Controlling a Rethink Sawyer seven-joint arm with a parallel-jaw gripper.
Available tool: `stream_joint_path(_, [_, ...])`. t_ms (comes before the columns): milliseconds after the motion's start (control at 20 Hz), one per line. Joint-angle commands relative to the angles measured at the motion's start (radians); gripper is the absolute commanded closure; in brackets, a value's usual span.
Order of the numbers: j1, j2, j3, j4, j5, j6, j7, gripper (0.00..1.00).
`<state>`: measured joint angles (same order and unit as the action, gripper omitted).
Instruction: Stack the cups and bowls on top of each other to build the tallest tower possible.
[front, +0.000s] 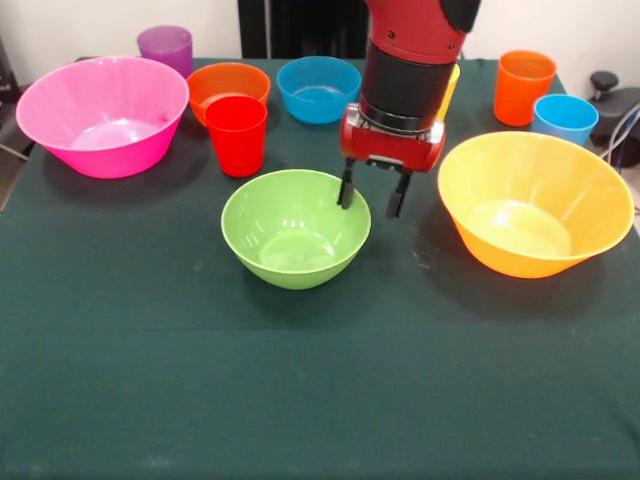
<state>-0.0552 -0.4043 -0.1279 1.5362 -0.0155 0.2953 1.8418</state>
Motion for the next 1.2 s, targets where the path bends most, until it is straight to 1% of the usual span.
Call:
stream_joint_path(50, [-0.165, -0.075, 0.223, 0.079, -0.144, 0.051, -0.199, 0.00])
stream_joint_path(150, [-0.169, -0.078, 0.229, 0.080, -0.154, 0.050, -0.185, 0.00])
stream_joint_path(450, [-0.172, -0.084, 0.245, 0.059, -0.204, 0.085, -0.133, 0.00])
stream_joint_path(700, [-0.175, -0.086, 0.256, 0.054, -0.226, 0.101, -0.106, 0.00])
stream_joint_path(850, [-0.185, -0.121, 0.267, 0.074, -0.228, 0.133, -0.105, 0.00])
stream_joint_path(1050, [-0.196, -0.198, 0.285, 0.098, -0.209, 0.233, -0.124, 0.00])
stream_joint_path(1200, [-0.180, -0.199, 0.280, 0.086, -0.210, 0.246, -0.104, 0.00])
